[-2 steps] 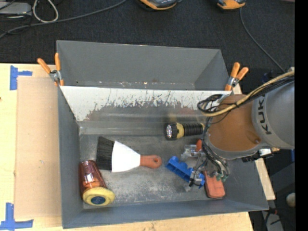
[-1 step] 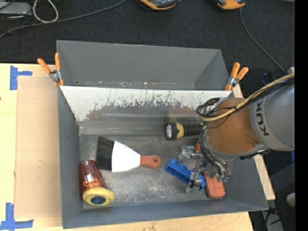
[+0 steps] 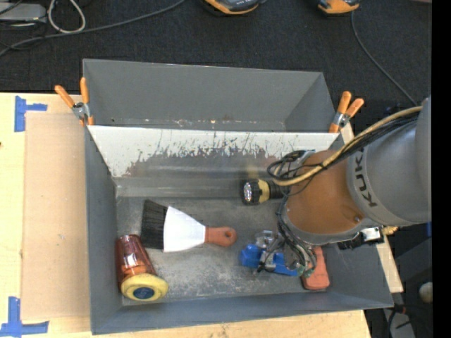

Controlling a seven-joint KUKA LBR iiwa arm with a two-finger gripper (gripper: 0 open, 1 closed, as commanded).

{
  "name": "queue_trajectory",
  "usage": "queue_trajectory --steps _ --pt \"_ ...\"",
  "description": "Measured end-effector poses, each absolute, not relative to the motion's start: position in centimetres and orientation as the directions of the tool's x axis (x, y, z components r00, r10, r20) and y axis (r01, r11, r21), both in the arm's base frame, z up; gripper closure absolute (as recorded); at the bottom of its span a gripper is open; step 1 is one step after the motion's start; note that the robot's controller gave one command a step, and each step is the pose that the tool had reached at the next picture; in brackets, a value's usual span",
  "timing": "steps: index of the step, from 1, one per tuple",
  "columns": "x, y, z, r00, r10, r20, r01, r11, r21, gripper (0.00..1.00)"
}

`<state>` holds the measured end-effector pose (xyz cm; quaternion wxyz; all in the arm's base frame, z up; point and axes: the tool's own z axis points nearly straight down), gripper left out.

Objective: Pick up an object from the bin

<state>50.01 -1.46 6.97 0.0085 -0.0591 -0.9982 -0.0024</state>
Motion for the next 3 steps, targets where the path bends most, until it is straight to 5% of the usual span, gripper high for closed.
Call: queue_trajectory --steps 1,3 --pt "50.0 -1.5 7.0 -0.993 0.118 0.017 0.118 0.993 0.004 1.00" --pt "50.2 0.8 19.6 -0.989 0.143 0.027 0.144 0.990 0.003 1.00"
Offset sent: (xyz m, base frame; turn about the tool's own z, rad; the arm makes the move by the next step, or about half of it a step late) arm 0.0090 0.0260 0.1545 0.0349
